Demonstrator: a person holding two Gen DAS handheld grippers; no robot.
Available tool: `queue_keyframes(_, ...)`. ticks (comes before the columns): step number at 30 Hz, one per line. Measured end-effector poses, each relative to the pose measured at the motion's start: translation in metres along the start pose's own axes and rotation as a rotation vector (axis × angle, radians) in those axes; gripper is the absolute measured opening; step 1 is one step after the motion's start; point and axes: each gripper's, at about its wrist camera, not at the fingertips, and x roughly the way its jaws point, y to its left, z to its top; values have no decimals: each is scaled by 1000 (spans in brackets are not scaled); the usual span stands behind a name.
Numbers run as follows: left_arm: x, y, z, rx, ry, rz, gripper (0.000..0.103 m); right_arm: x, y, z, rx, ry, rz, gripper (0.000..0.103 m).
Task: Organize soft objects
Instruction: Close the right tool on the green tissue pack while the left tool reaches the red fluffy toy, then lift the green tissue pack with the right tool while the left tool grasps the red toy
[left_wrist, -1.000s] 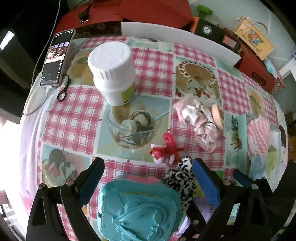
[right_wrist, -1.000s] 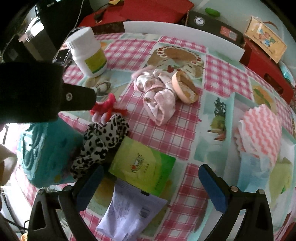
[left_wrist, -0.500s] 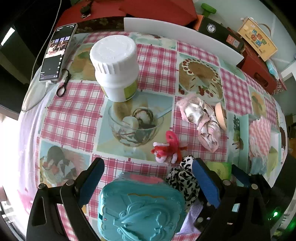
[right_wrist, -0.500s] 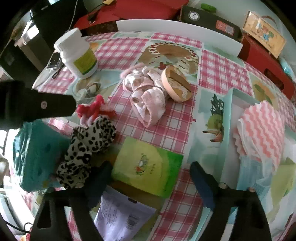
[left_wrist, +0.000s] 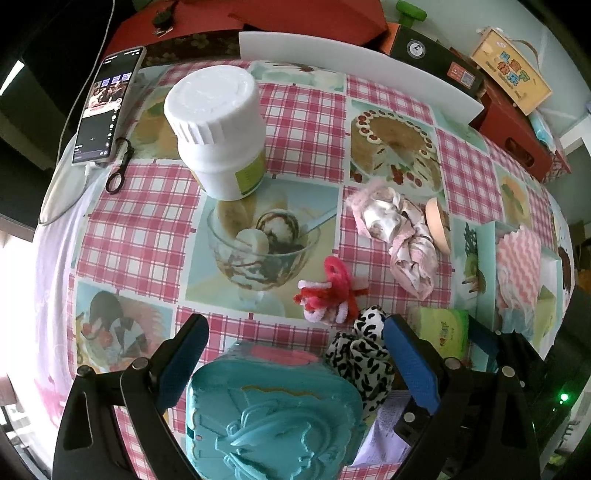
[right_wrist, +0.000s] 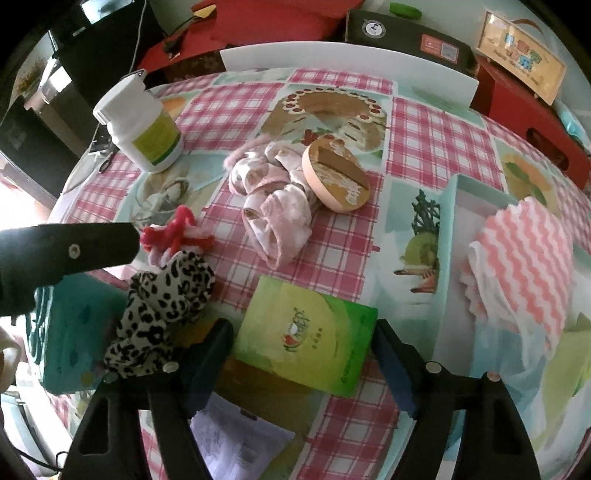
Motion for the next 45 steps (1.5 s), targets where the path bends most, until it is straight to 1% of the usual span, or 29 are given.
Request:
queue_keyframes(4, 2, -1, 0, 4, 2, 4, 96, 5, 3, 5, -1, -17, 0, 80)
queue_keyframes(6, 4, 0, 0, 2, 7, 0, 96, 7, 5, 5, -24, -17, -14, 80)
queue_keyframes(7, 5, 0, 1, 1, 8, 1, 96, 8, 12, 3, -32, -18, -19, 79)
queue_keyframes(8, 5, 0, 1, -2, 9, 1, 96, 9, 13, 2, -41, -21, -21, 78)
queue_keyframes(9, 6, 1, 1, -4, 8, 0, 96, 8, 14, 2, -43, -25, -23, 72)
queue_keyframes(13, 4, 1, 2, -10, -3, -3, 96, 5, 15, 0, -41, -34, -15, 71)
queue_keyframes(16, 4, -1, 3, -14, -1, -4, 96, 2, 13, 1, -36, -35, 12, 71)
queue_keyframes(19, 11, -6, 7, -5, 28, -12, 96, -8, 8, 2, -23, -50, 36, 71)
queue_keyframes(21, 16, -9, 12, 16, 64, -6, 96, -15, 5, 2, -15, -67, 43, 71)
queue_keyframes(27, 27, -9, 36, 20, 149, -4, 95, -29, -10, 5, 25, -100, 62, 71)
queue_keyframes(30, 37, -11, 45, 32, 202, 38, 88, -39, -17, 6, 39, -123, 72, 71)
queue_keyframes(32, 45, -13, 51, 31, 244, 33, 78, -48, -22, 5, 49, -144, 78, 71)
queue_keyframes(34, 52, -12, 55, 16, 281, 18, 74, -57, -28, 4, 65, -166, 86, 71)
queue_keyframes(36, 57, -11, 58, 15, 295, 27, 71, -64, -35, 4, 81, -185, 90, 71)
queue_keyframes(38, 63, -12, 62, 19, 310, 48, 65, -69, -41, 4, 95, -199, 91, 71)
queue_keyframes(42, 71, -18, 67, 14, 327, 40, 62, -75, -48, 3, 119, -218, 103, 71)
queue_keyframes(45, 77, -27, 68, 38, 333, 64, 58, -79, -53, 3, 130, -228, 99, 71)
